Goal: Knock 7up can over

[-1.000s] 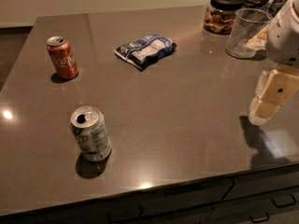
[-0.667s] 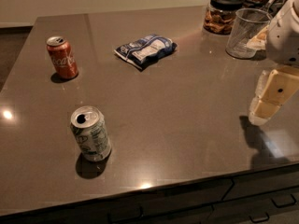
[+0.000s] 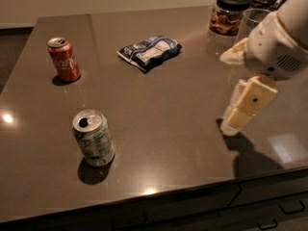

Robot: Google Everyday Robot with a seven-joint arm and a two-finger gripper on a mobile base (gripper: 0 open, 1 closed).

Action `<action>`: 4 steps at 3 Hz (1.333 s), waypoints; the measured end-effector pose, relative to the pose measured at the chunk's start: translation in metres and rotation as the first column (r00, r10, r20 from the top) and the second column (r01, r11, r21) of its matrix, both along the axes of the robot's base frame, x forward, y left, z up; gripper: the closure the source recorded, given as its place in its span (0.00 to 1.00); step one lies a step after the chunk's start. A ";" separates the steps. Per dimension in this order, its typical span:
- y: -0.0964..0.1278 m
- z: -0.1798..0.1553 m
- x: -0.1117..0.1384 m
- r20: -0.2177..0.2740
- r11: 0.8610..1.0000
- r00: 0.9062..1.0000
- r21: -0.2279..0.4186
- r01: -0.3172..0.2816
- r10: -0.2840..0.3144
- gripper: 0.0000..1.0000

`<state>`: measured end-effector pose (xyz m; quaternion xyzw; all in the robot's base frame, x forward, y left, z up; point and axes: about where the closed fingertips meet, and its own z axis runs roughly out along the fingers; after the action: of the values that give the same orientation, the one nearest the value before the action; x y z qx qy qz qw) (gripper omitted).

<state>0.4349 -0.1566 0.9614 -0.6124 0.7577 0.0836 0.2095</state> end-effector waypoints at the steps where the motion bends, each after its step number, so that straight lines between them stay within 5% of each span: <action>1: 0.042 -0.007 -0.005 -0.029 0.990 0.998 0.130 -0.054 0.059 0.00; 3: 0.134 -0.026 -0.016 0.001 0.921 0.992 0.370 -0.119 0.127 0.00; 4: 0.163 -0.036 -0.019 0.023 0.895 0.990 0.425 -0.136 0.140 0.00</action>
Offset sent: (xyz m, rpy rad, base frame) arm -0.0175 0.1379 -0.0234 0.4459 0.0565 0.1353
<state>0.4161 0.0064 0.9256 -0.6039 0.6767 0.2636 0.3285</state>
